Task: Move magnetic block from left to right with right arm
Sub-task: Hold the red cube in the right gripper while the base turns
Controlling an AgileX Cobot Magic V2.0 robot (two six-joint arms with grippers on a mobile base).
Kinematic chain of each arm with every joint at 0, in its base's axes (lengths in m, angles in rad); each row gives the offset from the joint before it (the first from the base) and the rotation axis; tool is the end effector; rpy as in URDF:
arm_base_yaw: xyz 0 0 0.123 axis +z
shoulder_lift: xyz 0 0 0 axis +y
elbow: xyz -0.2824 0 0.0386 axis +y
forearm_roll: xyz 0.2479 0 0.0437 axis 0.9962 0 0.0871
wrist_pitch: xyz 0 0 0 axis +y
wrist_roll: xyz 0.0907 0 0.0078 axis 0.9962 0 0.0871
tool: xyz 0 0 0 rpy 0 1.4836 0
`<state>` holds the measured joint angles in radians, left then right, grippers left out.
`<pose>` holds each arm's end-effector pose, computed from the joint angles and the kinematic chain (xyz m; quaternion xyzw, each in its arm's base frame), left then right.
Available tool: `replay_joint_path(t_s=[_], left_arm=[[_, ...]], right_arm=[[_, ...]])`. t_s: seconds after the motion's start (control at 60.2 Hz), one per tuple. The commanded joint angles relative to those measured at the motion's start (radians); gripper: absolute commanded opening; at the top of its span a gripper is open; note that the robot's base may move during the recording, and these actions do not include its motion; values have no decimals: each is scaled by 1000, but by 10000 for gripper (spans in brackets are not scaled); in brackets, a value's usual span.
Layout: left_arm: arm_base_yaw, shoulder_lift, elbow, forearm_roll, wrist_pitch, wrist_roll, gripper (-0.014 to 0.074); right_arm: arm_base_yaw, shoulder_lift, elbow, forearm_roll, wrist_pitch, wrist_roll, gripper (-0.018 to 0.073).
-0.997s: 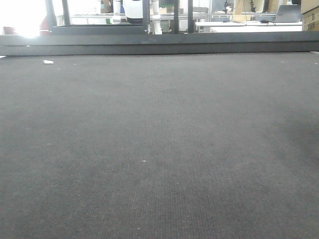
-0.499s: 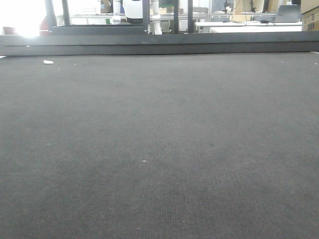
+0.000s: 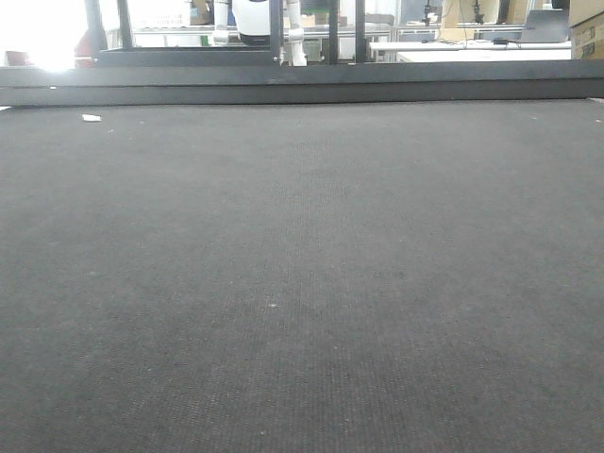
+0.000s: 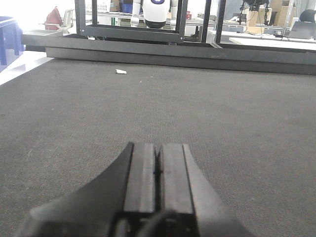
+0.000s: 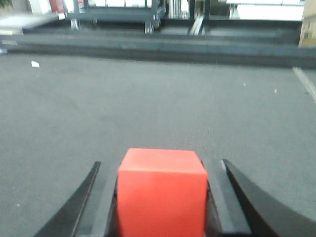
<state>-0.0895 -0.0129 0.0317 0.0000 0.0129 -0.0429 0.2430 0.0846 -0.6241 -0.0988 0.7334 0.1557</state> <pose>0.0565 -0.0051 0.2019 0.0160 0.6870 -0.0481 0.7249 0.0038 -0.0053 0.3406 -0.0376 0.7420 0.0841 0.6641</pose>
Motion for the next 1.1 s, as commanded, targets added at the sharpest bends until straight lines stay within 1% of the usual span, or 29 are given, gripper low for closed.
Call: replay_joint_path(t_s=[0.0, 1.08], left_arm=[[1, -14, 10, 0, -89, -4, -116], [3, -14, 10, 0, -89, -4, -116]], right_arm=[[-6, 13, -24, -8, -97, -11, 130], [-6, 13, -24, -8, -97, -11, 130]])
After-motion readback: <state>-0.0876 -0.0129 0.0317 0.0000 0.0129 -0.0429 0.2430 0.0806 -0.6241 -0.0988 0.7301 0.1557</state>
